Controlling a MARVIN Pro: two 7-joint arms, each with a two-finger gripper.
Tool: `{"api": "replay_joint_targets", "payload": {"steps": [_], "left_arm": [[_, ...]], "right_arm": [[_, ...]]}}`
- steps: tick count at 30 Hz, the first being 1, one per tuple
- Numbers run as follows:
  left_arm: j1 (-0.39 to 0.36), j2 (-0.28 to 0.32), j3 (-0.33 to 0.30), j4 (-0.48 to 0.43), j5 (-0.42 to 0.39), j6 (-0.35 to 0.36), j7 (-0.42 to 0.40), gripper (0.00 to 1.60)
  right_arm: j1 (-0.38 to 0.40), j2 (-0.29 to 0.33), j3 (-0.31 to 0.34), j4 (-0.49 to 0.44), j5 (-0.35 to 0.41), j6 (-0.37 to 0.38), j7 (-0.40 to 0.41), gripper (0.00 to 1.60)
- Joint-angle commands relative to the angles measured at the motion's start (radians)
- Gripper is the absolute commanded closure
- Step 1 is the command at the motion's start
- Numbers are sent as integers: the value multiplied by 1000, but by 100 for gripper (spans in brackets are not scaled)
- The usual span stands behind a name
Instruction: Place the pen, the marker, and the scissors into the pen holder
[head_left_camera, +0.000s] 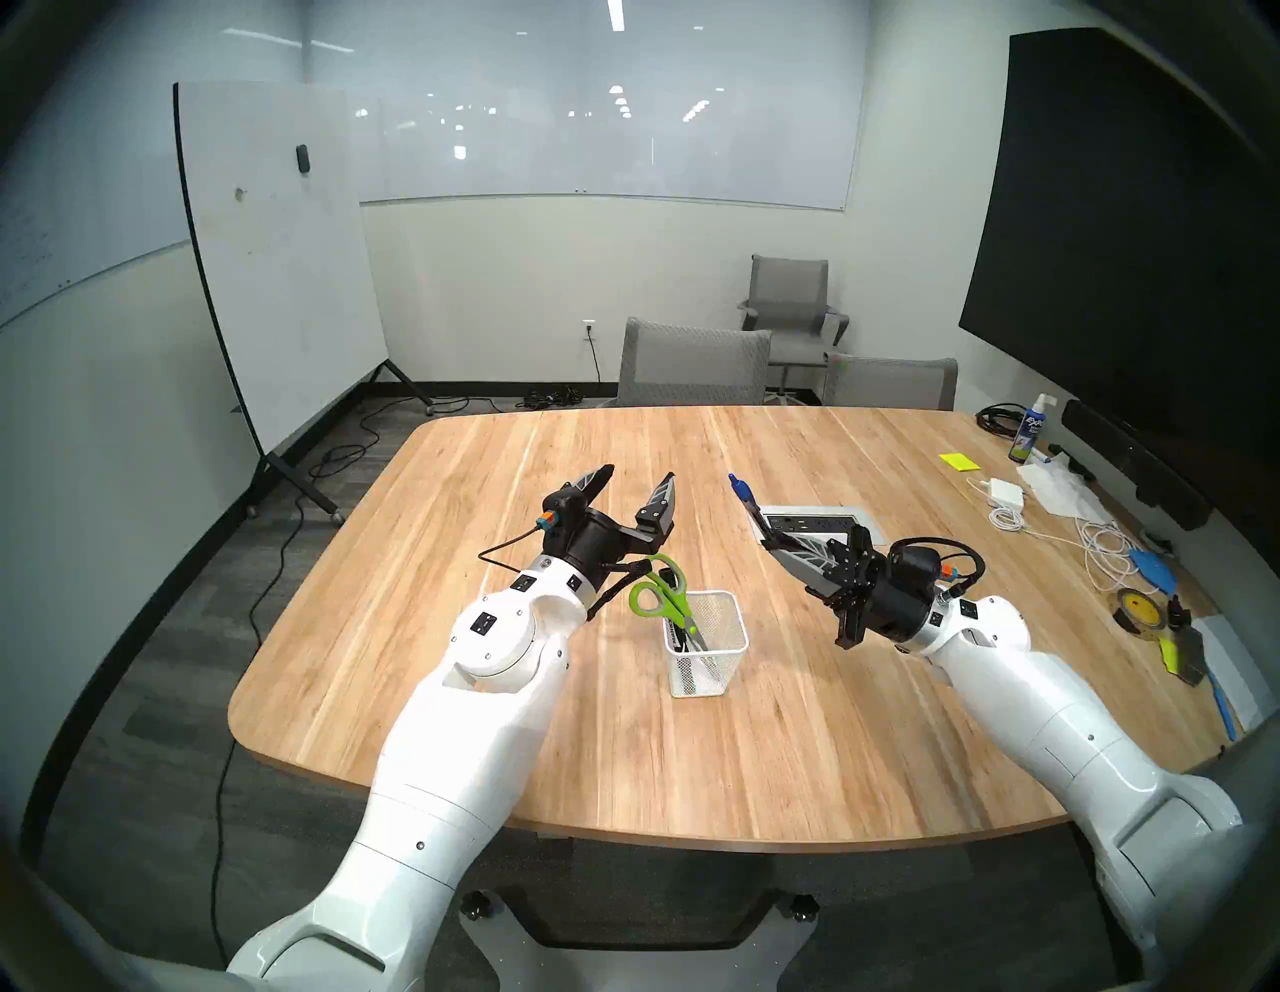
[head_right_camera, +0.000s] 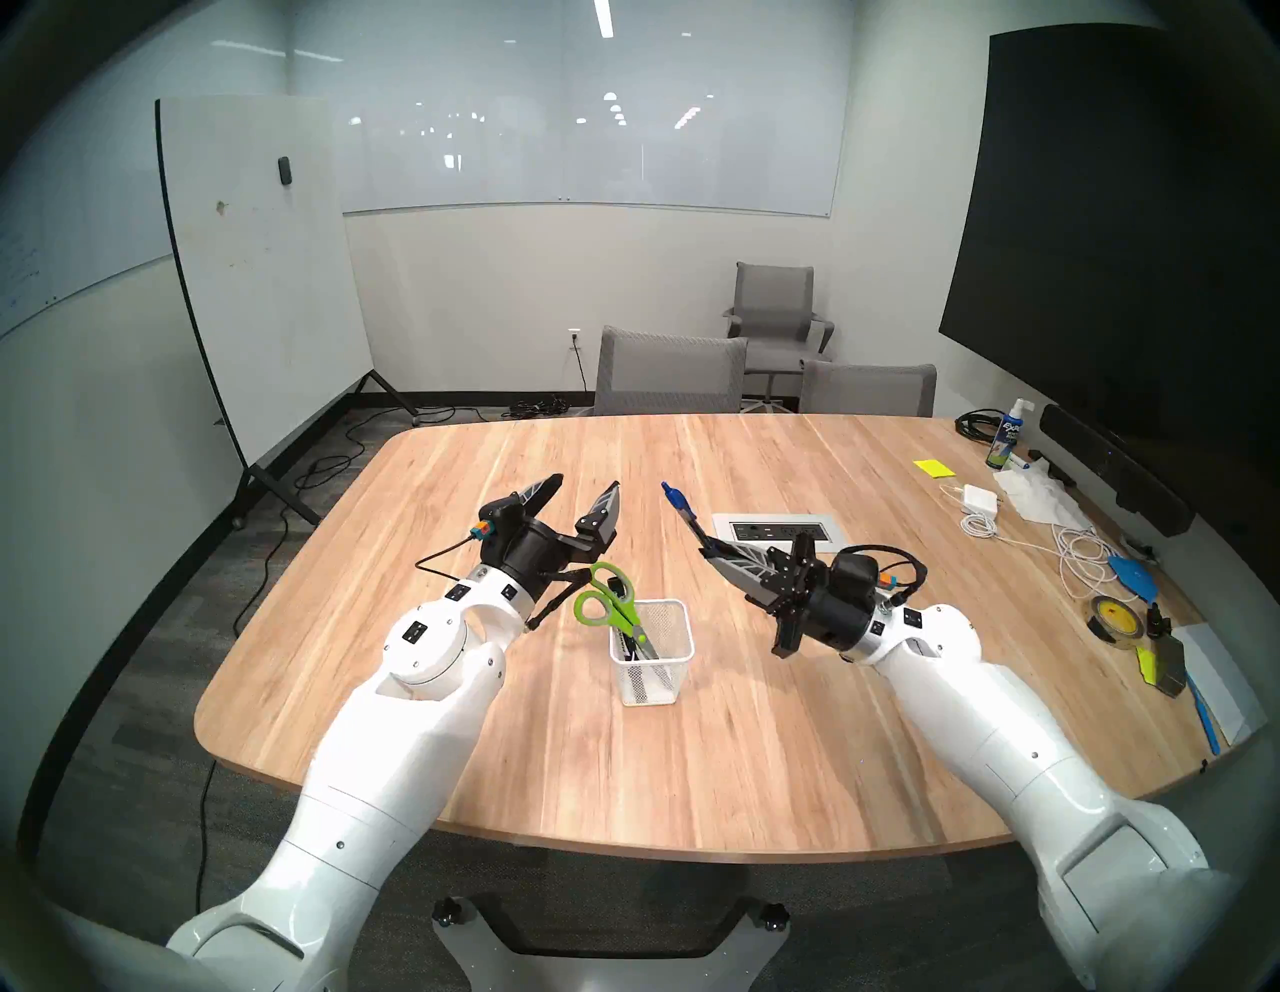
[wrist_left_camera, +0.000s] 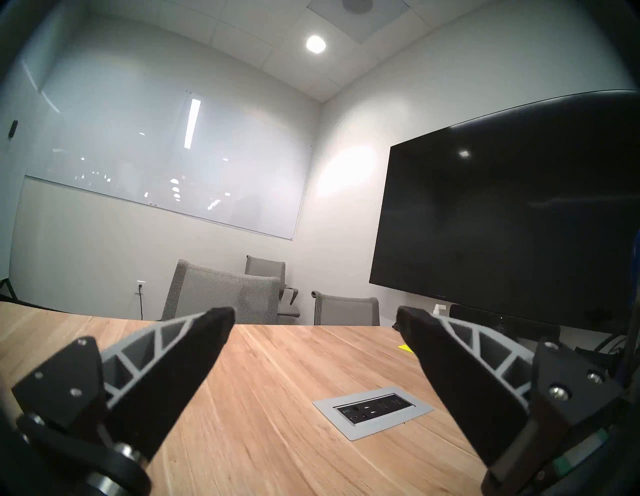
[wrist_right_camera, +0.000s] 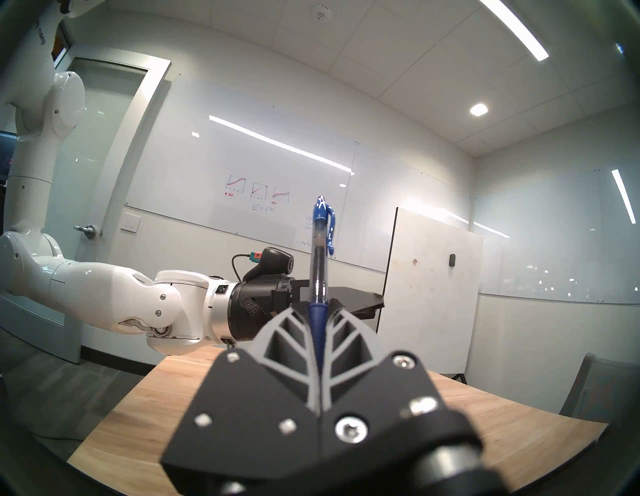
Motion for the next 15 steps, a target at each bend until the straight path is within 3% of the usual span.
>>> {"api": "replay_joint_targets", "payload": {"steps": [1,15], "left_arm": [[-5,-11,8,-34,0,4,5,0],[-20,-7,13,-7,-11,-15,-8,0]], "right_arm": [[15,2,1,-8,13,-3,46,160],[15,2,1,-7,14,-3,47,160]]}}
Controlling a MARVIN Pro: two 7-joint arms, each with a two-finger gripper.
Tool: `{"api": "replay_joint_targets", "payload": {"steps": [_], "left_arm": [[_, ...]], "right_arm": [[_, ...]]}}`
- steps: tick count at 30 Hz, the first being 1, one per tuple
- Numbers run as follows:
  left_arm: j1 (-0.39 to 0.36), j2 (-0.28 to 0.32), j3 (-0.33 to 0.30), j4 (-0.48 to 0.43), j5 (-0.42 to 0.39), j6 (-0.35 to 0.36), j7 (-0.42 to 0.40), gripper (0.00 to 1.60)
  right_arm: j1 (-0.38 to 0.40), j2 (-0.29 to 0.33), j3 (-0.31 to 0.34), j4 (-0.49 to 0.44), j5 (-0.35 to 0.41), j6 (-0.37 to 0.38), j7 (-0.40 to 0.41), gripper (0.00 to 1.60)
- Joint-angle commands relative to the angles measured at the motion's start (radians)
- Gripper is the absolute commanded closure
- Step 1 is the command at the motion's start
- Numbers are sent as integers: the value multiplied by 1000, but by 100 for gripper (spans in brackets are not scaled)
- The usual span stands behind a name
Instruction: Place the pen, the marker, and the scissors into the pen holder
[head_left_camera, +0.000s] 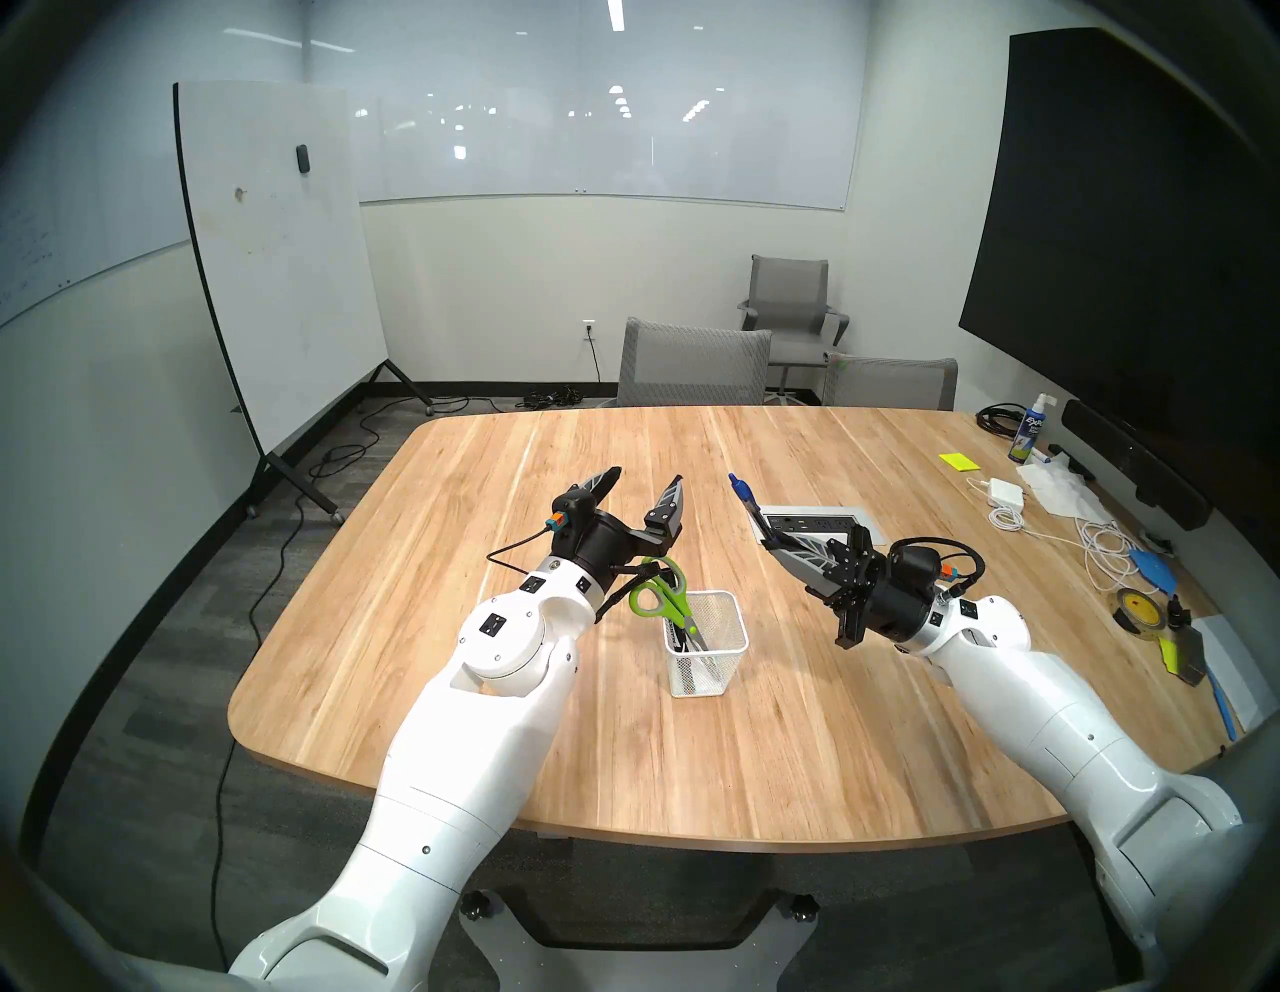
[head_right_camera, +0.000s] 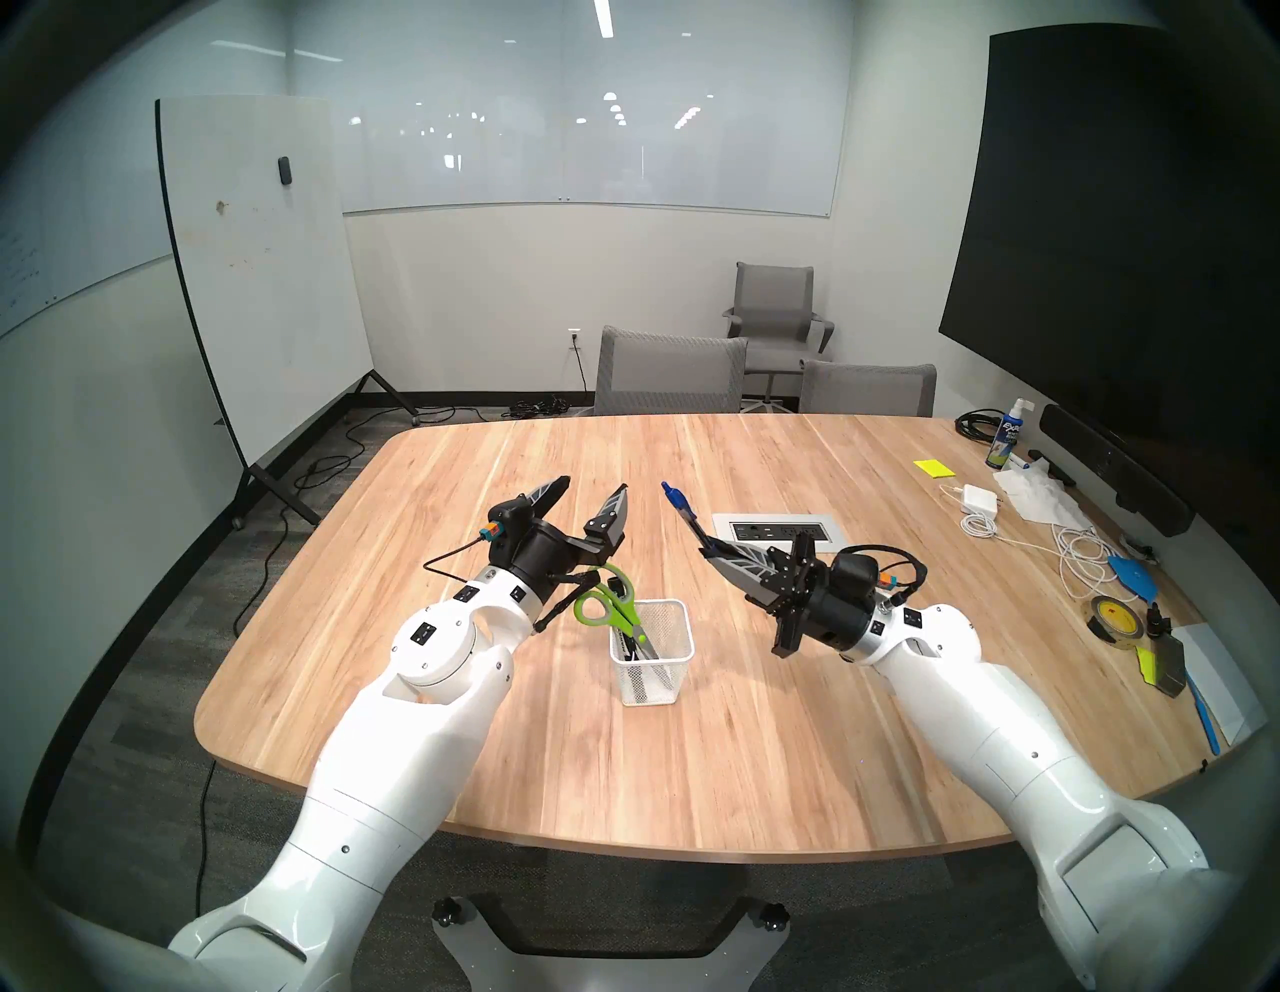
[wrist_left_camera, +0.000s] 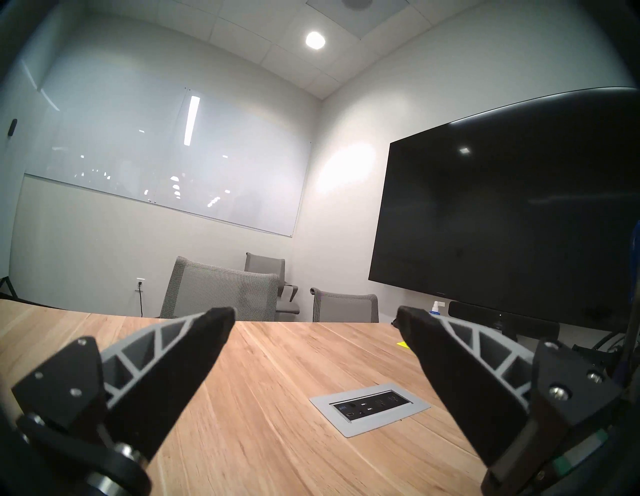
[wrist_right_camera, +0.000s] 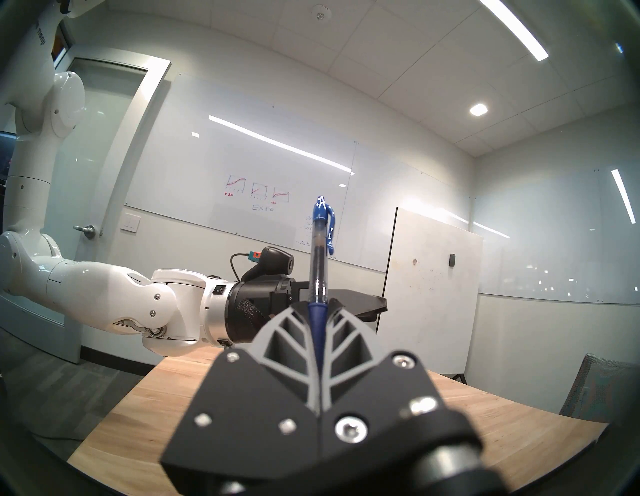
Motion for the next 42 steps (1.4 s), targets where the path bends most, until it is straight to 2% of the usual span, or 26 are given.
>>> {"api": "replay_joint_targets", "payload": {"steps": [1,27,42], "left_arm": [[-24,-7,0,-3,-16,-17,-25,0],[-47,-1,1,9,-36,-35,-69,0],[-64,0,27,32,-33,-54,-115,0]], "right_arm": [[15,2,1,-8,12,-3,46,160],[15,2,0,-8,13,-3,45,160],[15,2,0,-8,13,-3,45,160]]}}
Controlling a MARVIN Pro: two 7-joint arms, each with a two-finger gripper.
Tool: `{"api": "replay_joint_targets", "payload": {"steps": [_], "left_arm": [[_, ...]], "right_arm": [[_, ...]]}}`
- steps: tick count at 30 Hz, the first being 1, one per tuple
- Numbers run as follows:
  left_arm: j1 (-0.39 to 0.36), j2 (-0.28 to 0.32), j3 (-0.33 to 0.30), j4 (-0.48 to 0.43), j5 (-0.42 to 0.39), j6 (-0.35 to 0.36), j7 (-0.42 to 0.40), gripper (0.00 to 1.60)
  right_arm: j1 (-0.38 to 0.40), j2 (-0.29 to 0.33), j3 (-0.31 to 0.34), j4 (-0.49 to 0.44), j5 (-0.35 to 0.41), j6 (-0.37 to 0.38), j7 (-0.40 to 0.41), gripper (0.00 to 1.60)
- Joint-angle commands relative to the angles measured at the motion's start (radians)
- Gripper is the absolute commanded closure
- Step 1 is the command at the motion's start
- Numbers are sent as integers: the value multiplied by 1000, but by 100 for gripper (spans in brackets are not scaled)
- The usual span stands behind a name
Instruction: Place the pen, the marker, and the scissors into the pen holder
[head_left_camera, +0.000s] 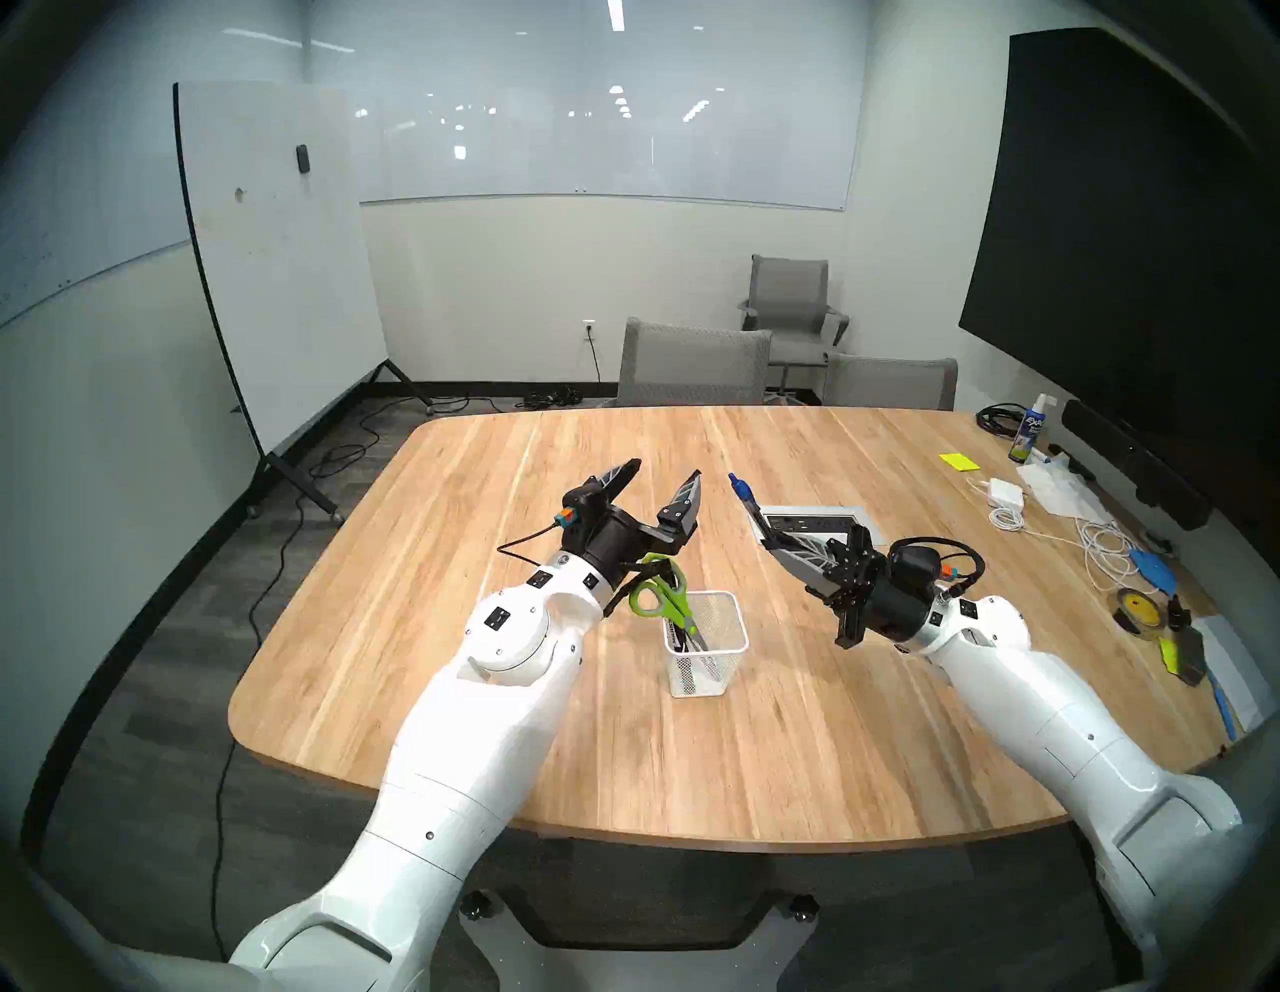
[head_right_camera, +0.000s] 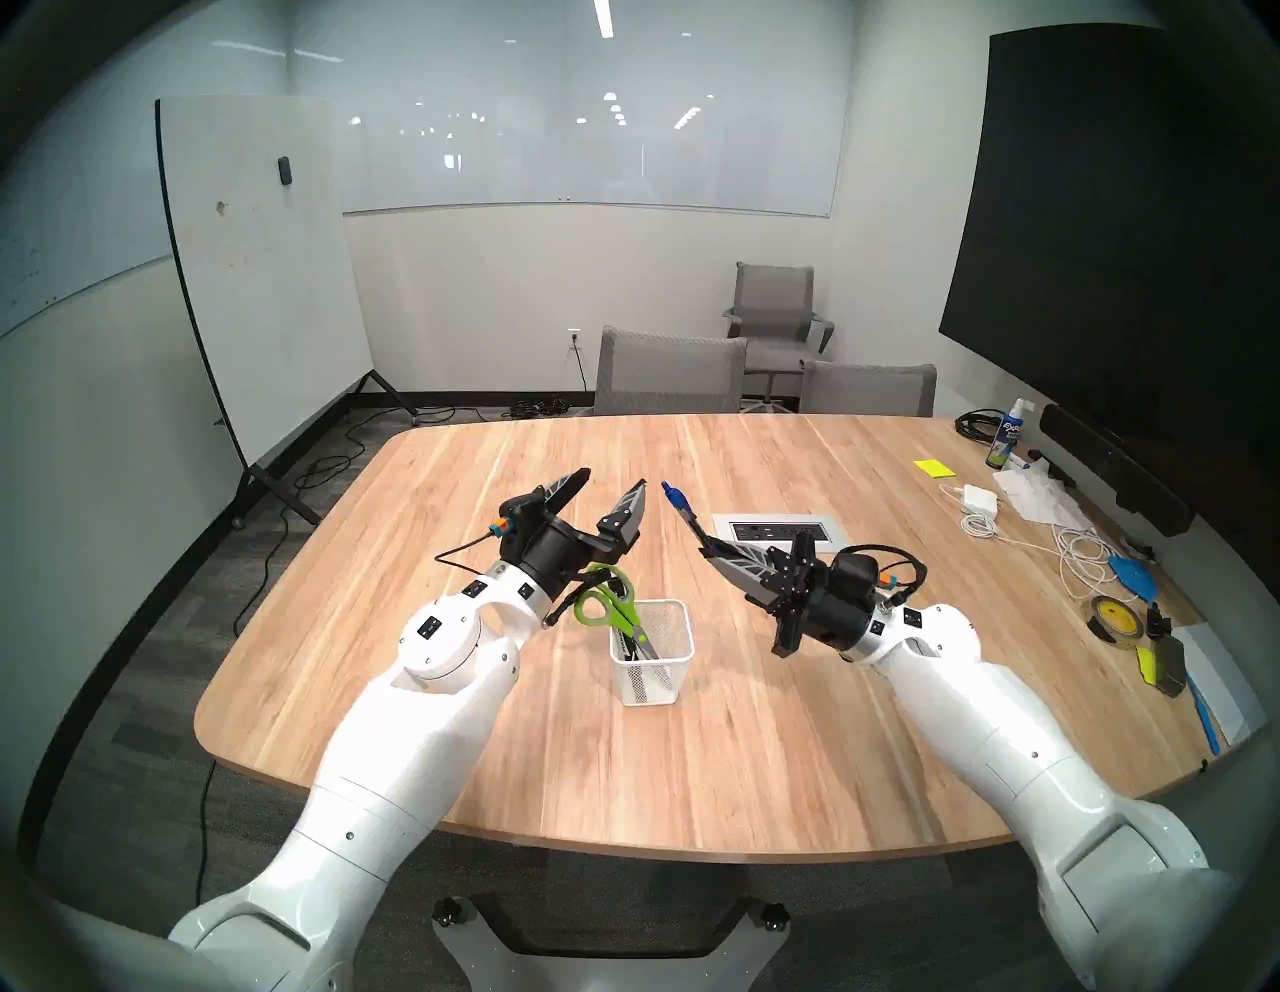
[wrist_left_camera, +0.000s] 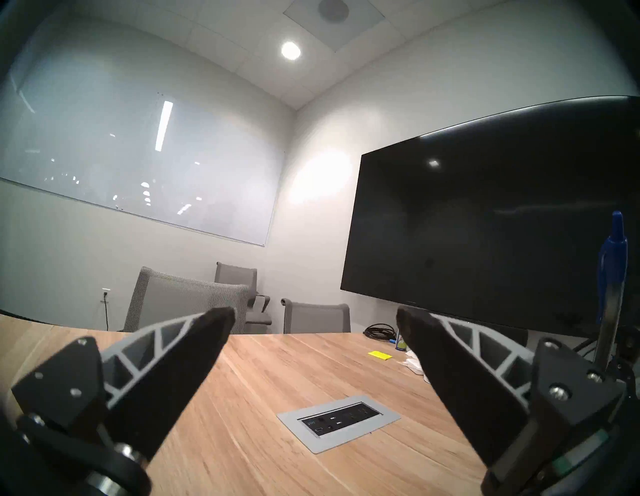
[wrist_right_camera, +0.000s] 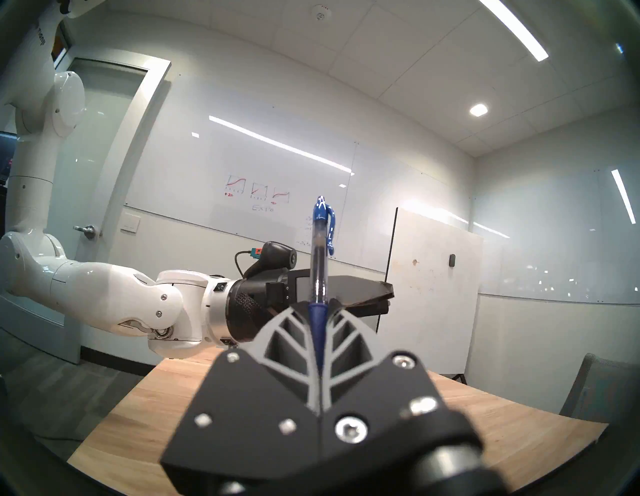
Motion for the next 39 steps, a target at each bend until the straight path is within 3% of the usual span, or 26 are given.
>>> {"api": "replay_joint_targets", "payload": {"steps": [1,21,39], "left_arm": [[-27,0,3,-6,2,-18,-19,0],[-38,-1,-14,24,-56,-26,-96,0],[-83,12,-25,90,-116,-27,-228,0]], "right_arm": [[14,2,1,-8,12,-3,46,160],[15,2,1,-8,13,-3,47,160],[15,3,0,-8,13,-3,46,160]]}}
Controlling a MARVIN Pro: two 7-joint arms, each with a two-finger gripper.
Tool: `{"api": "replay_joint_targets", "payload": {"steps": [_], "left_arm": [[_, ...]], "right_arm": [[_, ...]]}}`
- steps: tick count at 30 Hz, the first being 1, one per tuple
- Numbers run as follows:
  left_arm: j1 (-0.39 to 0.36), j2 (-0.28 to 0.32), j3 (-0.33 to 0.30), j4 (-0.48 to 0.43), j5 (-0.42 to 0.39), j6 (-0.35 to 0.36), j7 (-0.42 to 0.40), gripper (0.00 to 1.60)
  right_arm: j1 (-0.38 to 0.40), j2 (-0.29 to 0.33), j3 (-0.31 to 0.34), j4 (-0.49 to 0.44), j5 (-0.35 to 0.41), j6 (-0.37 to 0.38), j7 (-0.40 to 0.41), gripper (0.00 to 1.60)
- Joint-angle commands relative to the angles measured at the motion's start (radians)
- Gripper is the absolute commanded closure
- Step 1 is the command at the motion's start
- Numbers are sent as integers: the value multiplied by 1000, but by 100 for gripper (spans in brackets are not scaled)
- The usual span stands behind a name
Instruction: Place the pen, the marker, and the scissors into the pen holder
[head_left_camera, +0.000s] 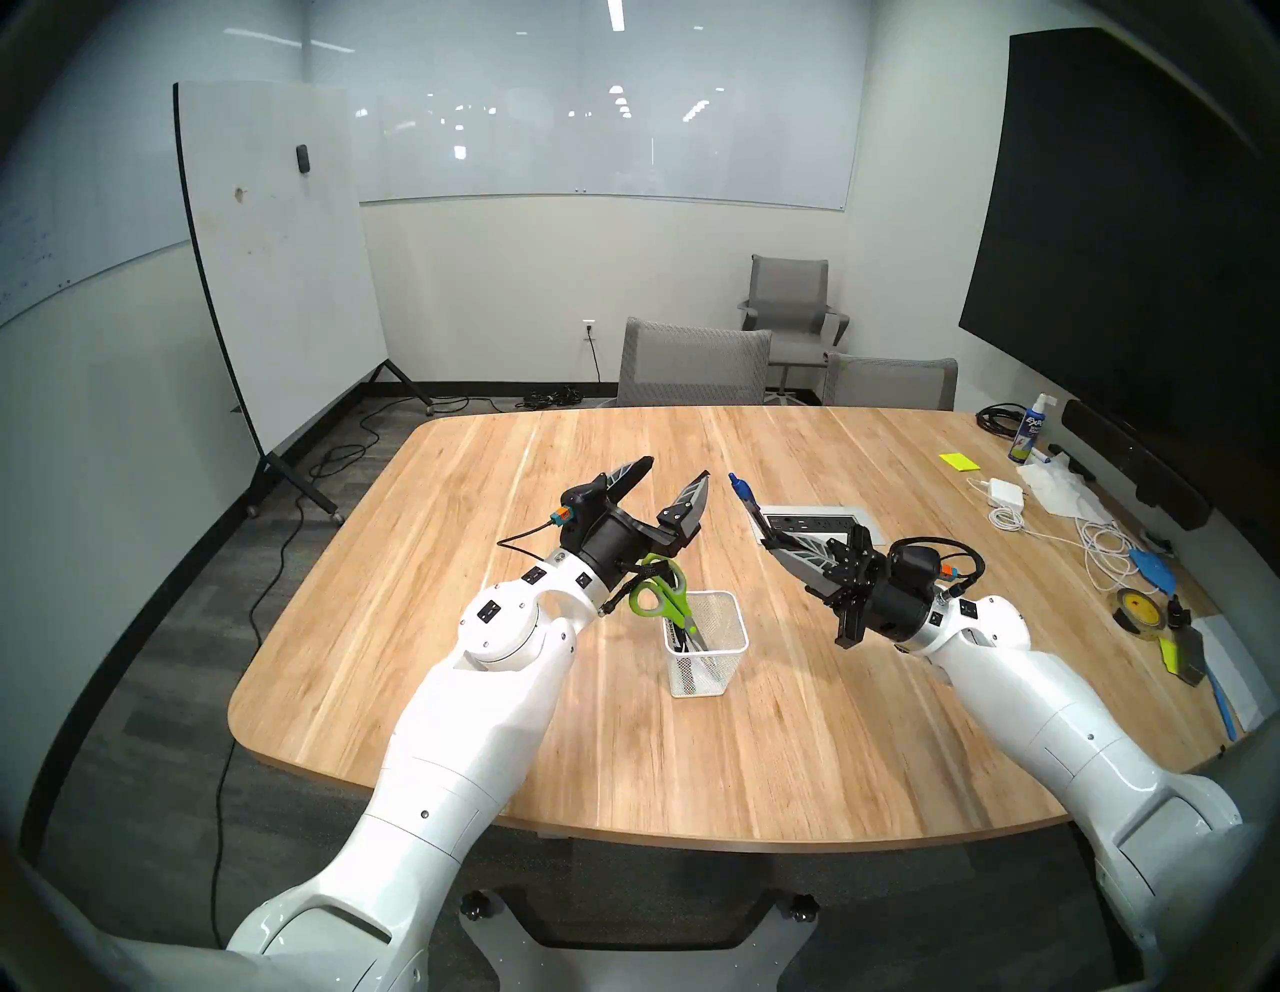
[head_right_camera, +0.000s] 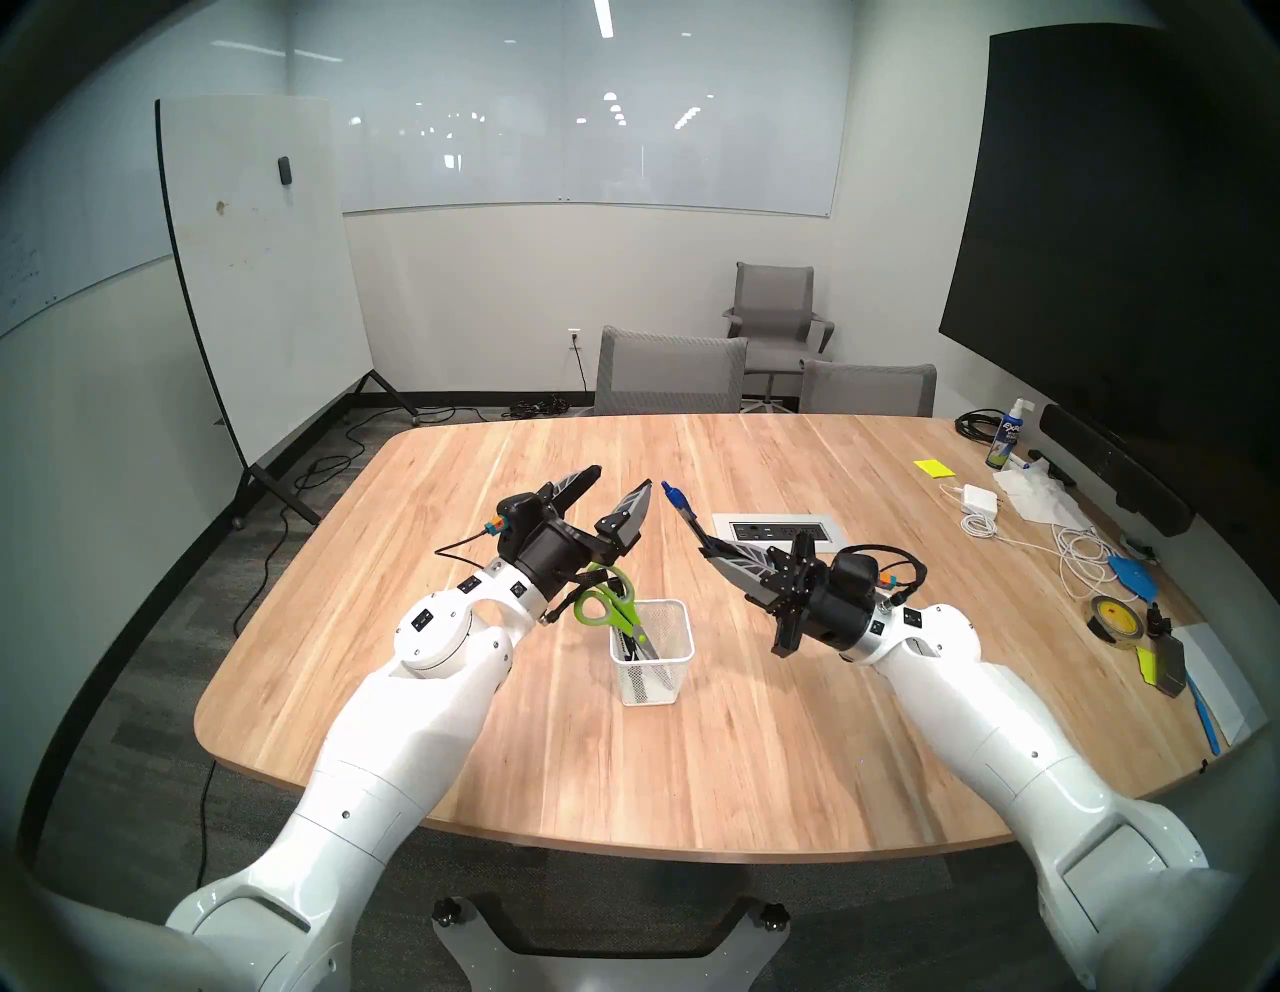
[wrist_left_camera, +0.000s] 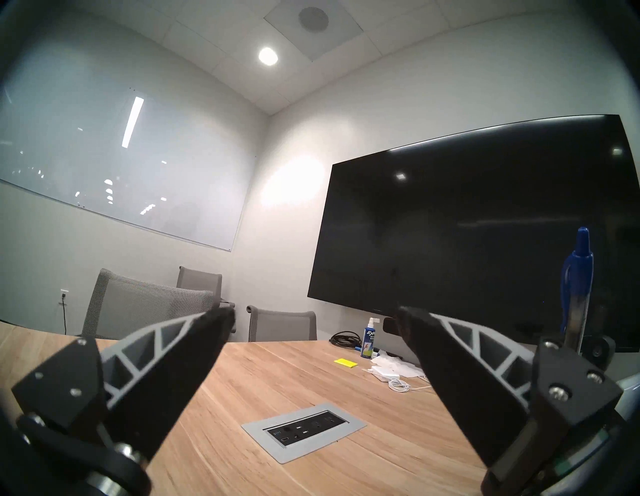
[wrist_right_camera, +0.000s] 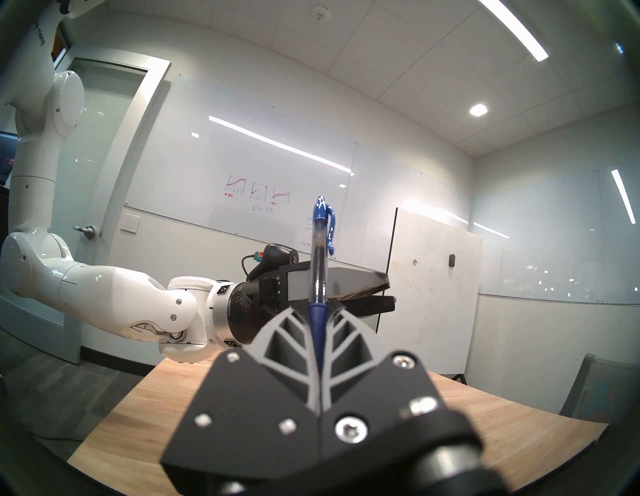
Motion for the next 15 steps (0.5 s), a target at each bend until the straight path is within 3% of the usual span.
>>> {"api": "replay_joint_targets", "payload": {"steps": [1,15], "left_arm": [[-40,3,0,15,-20,-10,-50,0],[-84,9,-4,84,-57,-26,-162,0]], "right_arm": [[14,3,1,-9,12,-3,46,160],[14,3,1,-10,11,-3,43,160]]}}
